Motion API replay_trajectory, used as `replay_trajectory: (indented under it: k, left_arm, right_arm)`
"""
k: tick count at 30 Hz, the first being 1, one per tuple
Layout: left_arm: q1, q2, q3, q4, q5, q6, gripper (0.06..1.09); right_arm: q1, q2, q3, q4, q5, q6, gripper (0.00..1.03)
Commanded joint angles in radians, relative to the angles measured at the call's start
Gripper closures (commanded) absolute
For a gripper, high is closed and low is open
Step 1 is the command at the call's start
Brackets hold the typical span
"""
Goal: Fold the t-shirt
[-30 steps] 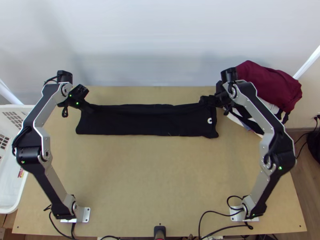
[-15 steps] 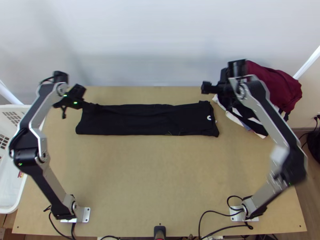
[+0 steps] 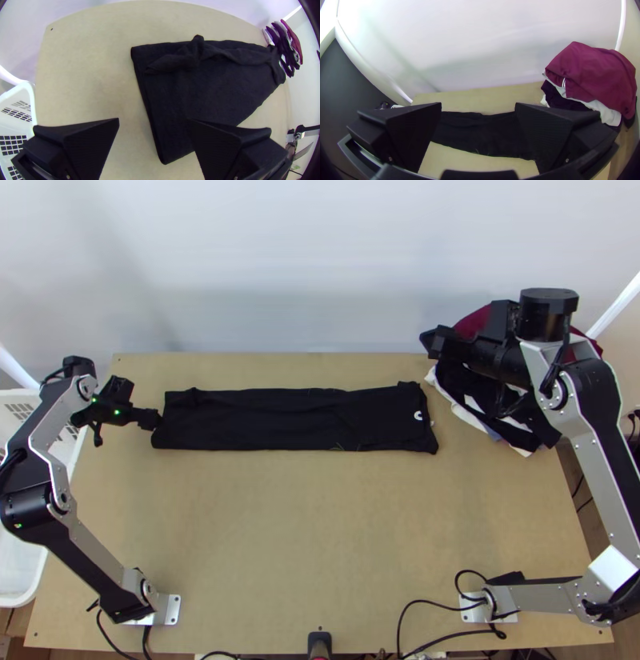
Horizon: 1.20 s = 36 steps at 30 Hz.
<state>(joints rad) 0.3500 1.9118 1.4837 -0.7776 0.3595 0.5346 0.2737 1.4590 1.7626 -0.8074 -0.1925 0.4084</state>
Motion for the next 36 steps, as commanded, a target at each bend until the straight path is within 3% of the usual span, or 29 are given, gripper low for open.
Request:
replay_trajectory:
  k: [1, 14, 25, 28, 32, 33, 34, 36]
  left_arm:
    - [0.015, 0.001, -0.036, 0.017, 0.022, 0.016, 0.12]
    - [-0.017, 0.168, 0.013, 0.032, 0.101, -0.019, 0.12]
    - [-0.109, 0.237, 0.067, -0.018, 0.234, -0.148, 0.12]
    - [-0.132, 0.224, 0.061, -0.02, 0.265, -0.177, 0.23]
    - [-0.157, 0.178, 0.02, -0.029, 0.276, -0.177, 0.23]
    - [-0.161, 0.168, 0.007, -0.029, 0.277, -0.174, 0.28]
    - [-0.164, 0.158, -0.008, -0.029, 0.279, -0.166, 0.42]
    - [-0.166, 0.142, -0.025, -0.026, 0.279, -0.173, 0.8]
  right_arm:
    - [0.001, -0.034, 0.026, -0.026, -0.022, 0.055, 0.04]
    - [0.001, -0.083, 0.037, -0.087, -0.024, 0.075, 0.04]
    - [-0.001, -0.101, 0.066, -0.113, -0.024, 0.099, 0.04]
    - [-0.001, -0.103, 0.067, -0.113, -0.024, 0.101, 0.04]
    - [-0.001, -0.106, 0.067, -0.115, -0.022, 0.101, 0.04]
    - [-0.001, -0.108, 0.067, -0.115, -0.022, 0.101, 0.04]
    - [-0.001, -0.108, 0.066, -0.115, -0.024, 0.101, 0.04]
    - [-0.001, -0.109, 0.064, -0.115, -0.024, 0.102, 0.04]
